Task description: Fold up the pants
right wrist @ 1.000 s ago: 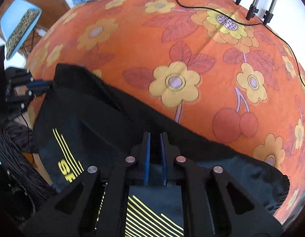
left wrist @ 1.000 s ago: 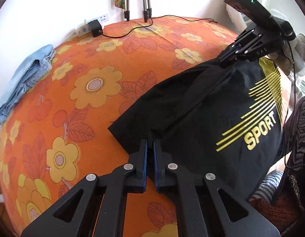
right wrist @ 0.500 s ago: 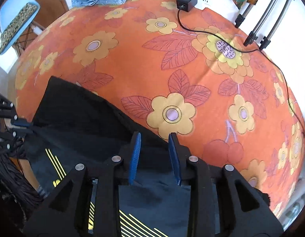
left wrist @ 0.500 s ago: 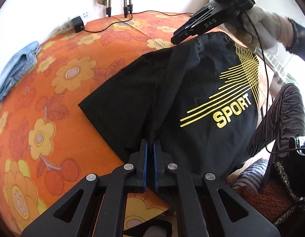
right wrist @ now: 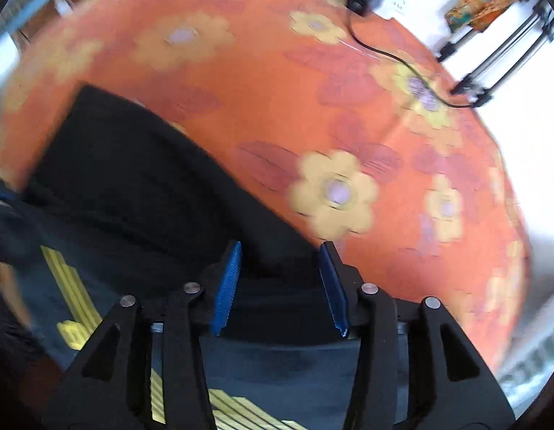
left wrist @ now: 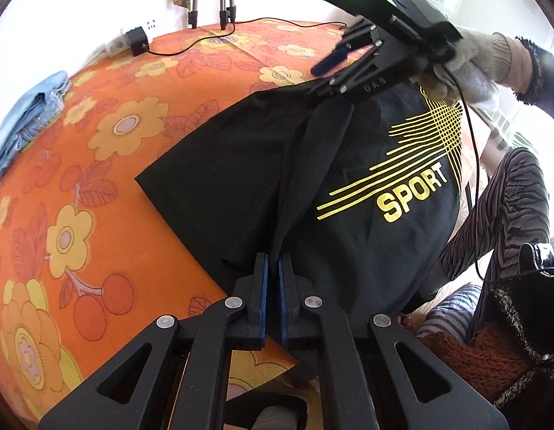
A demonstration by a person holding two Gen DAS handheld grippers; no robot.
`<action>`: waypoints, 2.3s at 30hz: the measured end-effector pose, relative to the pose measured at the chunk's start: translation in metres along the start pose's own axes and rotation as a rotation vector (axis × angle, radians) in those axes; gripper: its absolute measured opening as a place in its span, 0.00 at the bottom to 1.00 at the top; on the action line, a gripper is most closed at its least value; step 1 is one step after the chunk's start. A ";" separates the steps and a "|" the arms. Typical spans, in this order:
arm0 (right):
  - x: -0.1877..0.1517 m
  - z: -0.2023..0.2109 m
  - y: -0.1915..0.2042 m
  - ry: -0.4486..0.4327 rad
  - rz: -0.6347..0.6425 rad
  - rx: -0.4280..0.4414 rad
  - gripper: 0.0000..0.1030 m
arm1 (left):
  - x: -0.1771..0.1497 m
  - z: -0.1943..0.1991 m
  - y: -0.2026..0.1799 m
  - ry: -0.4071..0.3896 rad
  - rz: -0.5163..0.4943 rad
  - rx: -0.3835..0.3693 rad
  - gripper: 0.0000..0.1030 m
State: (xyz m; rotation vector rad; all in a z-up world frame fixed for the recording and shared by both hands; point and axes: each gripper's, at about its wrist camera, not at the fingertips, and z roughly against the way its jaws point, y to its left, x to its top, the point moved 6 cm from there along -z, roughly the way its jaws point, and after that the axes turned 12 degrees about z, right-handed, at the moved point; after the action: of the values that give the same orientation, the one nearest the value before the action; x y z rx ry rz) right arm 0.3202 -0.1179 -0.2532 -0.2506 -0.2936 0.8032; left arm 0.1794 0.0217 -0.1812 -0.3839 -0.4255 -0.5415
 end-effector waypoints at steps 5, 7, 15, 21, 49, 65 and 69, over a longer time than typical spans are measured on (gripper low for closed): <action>0.010 0.006 -0.048 -0.031 -0.147 -0.017 0.38 | 0.000 0.000 -0.001 -0.001 -0.005 0.001 0.04; 0.016 0.003 -0.049 -0.029 -0.149 0.001 0.38 | 0.000 0.000 -0.001 0.000 -0.009 0.007 0.04; 0.011 0.017 -0.070 -0.079 -0.327 0.209 0.38 | 0.003 0.001 0.005 -0.012 0.002 0.023 0.04; -0.004 0.021 -0.052 -0.050 -0.207 0.220 0.38 | 0.005 0.001 0.006 -0.011 0.004 0.020 0.04; -0.011 0.002 -0.013 -0.079 0.033 0.102 0.08 | 0.015 0.002 0.009 -0.030 0.005 0.067 0.04; 0.007 0.014 -0.063 -0.249 -0.138 0.248 0.21 | 0.057 -0.021 0.053 -0.034 0.018 0.170 0.04; 0.005 0.002 -0.059 -0.214 -0.116 0.241 0.32 | 0.055 -0.020 0.056 -0.033 0.042 0.162 0.04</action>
State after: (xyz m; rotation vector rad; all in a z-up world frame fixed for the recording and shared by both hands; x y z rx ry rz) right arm 0.3624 -0.1533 -0.2311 0.0786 -0.4050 0.7431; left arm 0.2595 0.0344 -0.1844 -0.2457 -0.4883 -0.4571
